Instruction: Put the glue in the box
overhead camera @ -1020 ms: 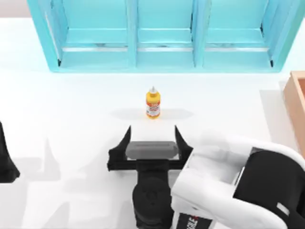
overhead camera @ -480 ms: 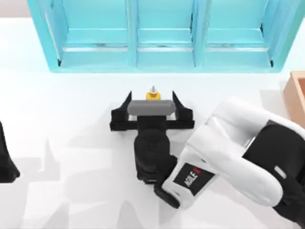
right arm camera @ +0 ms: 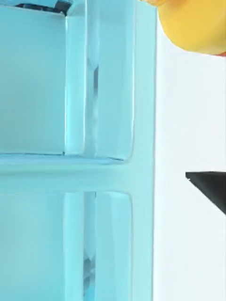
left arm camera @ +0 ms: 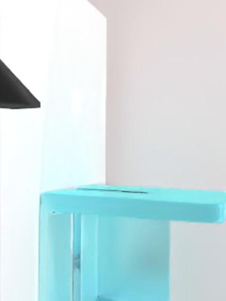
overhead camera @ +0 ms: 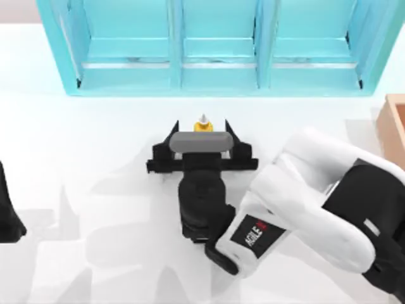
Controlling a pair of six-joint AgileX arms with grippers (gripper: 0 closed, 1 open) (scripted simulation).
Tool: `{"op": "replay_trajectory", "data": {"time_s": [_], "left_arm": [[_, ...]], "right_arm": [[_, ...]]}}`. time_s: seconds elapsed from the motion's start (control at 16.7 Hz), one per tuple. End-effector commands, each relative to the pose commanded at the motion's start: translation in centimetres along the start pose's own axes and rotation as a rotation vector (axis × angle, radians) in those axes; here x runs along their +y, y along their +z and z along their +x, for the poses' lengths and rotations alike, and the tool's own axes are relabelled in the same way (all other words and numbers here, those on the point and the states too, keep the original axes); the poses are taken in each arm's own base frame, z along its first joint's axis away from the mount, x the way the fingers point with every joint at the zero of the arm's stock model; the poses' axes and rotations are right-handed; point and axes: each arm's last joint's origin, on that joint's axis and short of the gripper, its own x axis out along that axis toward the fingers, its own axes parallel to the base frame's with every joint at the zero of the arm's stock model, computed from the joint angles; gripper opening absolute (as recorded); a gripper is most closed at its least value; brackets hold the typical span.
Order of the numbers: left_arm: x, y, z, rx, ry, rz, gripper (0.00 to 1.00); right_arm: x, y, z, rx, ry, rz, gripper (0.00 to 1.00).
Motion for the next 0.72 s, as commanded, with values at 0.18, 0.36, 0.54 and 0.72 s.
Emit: {"op": "replay_trajectory", "data": {"time_s": [0.18, 0.36, 0.54, 0.72], "left_arm": [[0.00, 0.00, 0.00, 0.000, 0.000, 0.000, 1.00], [0.00, 0.00, 0.00, 0.000, 0.000, 0.000, 1.00], [0.00, 0.00, 0.00, 0.000, 0.000, 0.000, 1.00], [0.00, 0.00, 0.00, 0.000, 0.000, 0.000, 1.00]], "right_arm": [[0.00, 0.00, 0.00, 0.000, 0.000, 0.000, 0.47], [0.00, 0.00, 0.00, 0.000, 0.000, 0.000, 0.25], [0.00, 0.00, 0.00, 0.000, 0.000, 0.000, 0.02], [0.00, 0.00, 0.00, 0.000, 0.000, 0.000, 0.00]]}}
